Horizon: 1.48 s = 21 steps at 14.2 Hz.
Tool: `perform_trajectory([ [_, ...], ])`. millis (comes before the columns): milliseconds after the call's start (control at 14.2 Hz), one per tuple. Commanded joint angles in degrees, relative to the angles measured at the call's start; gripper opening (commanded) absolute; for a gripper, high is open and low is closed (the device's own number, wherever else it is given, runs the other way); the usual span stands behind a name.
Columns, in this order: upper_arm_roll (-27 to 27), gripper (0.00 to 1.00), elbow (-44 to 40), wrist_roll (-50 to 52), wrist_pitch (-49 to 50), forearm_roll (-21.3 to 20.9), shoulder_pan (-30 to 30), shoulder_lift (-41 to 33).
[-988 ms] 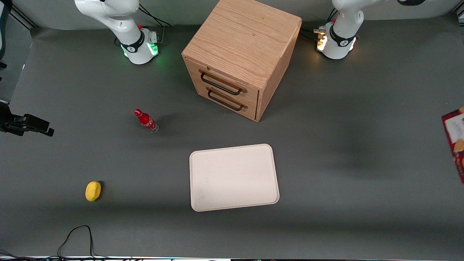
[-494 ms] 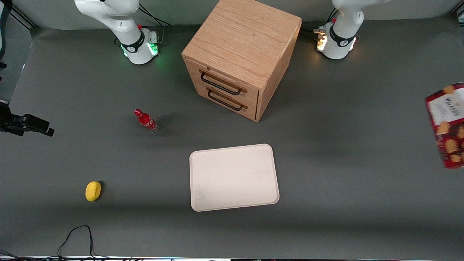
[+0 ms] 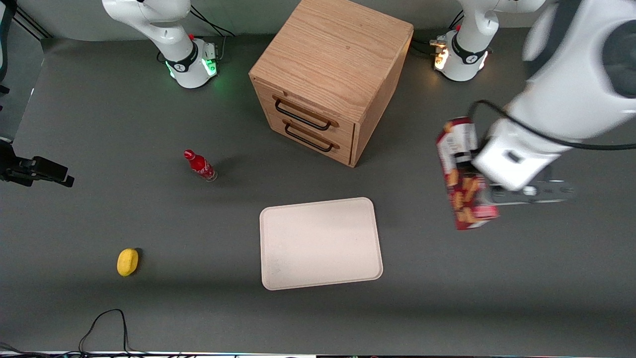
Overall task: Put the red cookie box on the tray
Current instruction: 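Lift the box with the left gripper and carry it over the white tray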
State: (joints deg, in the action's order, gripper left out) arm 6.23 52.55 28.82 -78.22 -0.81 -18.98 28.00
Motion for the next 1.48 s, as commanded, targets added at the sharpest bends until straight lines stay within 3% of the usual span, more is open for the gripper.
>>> perform_trajectory([
  [0,-1.22,0.0,-0.16,7.63,-3.86,-0.59,-6.66,1.79],
  [212,-1.48,0.0,0.01,10.73,-5.8,-0.68,-9.23,3.55],
  [847,-1.75,0.0,3.79,11.34,-25.83,-0.68,-8.01,17.95],
  [1412,-1.75,0.0,6.5,8.62,-33.64,-0.77,-8.09,24.21],
])
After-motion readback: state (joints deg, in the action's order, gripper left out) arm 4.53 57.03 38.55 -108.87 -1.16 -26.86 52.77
